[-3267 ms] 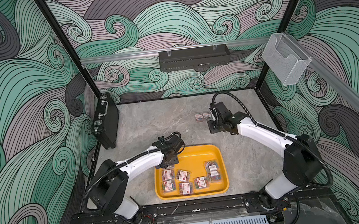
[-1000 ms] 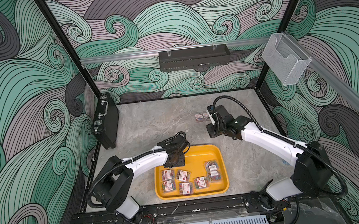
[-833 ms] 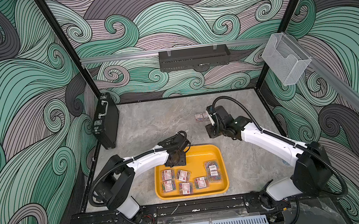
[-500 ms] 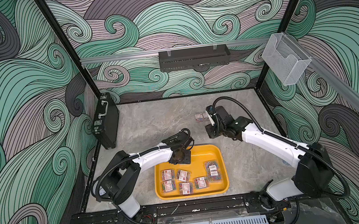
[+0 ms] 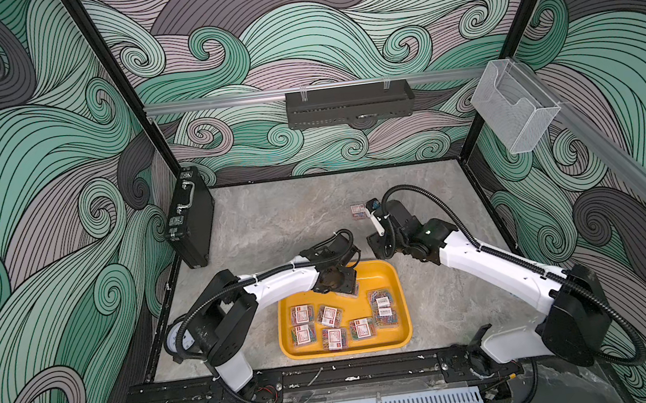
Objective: Take the paper clips out of the storage box
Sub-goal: Move the boxed paper clips to the storage box.
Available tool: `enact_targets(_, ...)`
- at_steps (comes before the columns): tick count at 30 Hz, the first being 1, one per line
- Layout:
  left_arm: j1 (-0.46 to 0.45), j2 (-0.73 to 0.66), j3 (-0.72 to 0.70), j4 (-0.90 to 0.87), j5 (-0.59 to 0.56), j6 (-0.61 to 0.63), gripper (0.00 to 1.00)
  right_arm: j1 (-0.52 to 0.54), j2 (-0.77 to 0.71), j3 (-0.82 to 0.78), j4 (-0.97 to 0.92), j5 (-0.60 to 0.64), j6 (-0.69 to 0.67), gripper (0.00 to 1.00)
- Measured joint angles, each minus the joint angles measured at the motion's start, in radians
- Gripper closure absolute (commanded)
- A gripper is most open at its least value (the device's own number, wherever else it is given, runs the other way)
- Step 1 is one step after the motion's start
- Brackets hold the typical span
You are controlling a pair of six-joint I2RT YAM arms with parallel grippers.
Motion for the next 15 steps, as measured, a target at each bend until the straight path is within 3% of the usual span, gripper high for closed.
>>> enact_targets(7, 0.035, -0.167, -0.039, -0.003, -0.053, 0.007, 0.36, 0.088, 0.005, -0.032, 0.026, -0.003, -0.009, 0.39)
enact_targets(15, 0.162, -0.344, -0.127, -0.03, -0.083, 0.027, 0.35, 0.193, 0.064, -0.04, 0.077, -0.036, -0.006, 0.39)
